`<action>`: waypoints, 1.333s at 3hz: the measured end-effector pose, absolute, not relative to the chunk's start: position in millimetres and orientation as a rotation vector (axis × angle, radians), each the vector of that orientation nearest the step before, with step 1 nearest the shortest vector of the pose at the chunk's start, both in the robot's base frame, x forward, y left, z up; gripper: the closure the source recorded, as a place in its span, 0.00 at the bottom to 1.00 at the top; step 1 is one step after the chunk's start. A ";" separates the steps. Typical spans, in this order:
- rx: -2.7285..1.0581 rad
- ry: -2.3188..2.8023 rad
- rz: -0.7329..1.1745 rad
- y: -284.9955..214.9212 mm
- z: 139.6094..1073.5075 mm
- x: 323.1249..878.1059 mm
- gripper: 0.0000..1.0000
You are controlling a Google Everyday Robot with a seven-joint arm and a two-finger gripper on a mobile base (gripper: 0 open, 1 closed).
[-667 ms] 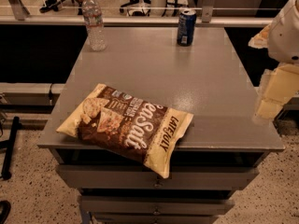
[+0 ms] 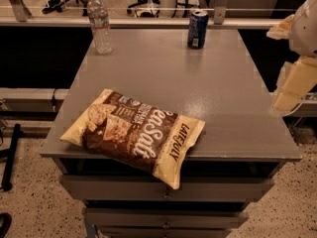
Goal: Knock pepsi can over
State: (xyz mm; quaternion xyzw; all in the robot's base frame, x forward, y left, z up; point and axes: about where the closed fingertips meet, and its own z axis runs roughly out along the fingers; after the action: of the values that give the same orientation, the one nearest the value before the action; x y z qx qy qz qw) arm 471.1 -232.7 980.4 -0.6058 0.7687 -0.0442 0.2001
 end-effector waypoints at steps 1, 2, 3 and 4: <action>-1.634 2.081 -0.168 -246.3 980.3 519.9 0.00; -1.535 2.037 -0.175 -254.5 974.9 590.1 0.00; -1.425 2.000 -0.146 -260.6 961.3 671.4 0.00; -1.432 2.002 -0.145 -259.3 960.8 668.0 0.00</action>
Offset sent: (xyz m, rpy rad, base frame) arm 0.2268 -0.0383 -0.0166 0.1830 -0.2651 -0.0961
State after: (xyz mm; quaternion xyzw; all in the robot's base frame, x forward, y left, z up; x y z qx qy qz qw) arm 668.0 -259.3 960.8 -0.5477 0.7662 -0.0554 0.3315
